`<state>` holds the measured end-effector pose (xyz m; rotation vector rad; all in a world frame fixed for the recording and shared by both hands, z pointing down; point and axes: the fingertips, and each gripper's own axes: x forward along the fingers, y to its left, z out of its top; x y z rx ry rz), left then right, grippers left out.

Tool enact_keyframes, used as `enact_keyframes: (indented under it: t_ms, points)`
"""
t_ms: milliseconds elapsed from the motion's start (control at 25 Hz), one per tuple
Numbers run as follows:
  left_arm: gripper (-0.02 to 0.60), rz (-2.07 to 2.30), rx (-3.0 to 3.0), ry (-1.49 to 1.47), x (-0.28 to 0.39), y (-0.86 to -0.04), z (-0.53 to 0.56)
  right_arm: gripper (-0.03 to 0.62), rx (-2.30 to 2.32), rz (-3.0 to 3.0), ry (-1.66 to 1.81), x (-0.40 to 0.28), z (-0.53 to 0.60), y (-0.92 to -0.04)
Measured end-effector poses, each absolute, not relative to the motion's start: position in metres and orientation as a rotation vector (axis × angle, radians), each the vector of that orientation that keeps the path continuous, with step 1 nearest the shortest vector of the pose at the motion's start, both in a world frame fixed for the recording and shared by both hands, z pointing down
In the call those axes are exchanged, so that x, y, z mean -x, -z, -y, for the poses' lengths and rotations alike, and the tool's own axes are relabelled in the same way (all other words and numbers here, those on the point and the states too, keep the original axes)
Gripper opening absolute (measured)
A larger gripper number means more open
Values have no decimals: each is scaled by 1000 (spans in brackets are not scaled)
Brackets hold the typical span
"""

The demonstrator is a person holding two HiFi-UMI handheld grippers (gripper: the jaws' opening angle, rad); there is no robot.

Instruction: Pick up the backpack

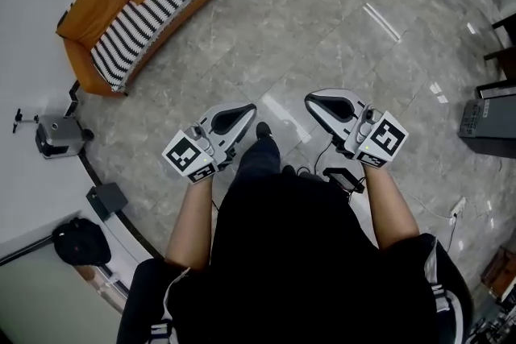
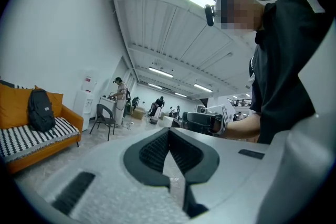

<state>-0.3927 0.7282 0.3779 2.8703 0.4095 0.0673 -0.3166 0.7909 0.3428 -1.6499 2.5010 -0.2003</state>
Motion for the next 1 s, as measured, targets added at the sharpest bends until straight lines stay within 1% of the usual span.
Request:
enact_keyframes:
  t_ms: [520,800,1000]
  points:
    - [6,-426,-2825,51,331,-365,-569,28,1682,-2538,180,256,-635,-317]
    - [6,-446,-2839,10,278,-374,-527,28,1671,-2550,166,216,-584,-310]
    - [6,-366,-2858,-2,231,-380,-489,28,1611,-2570,169,167,-549,-324]
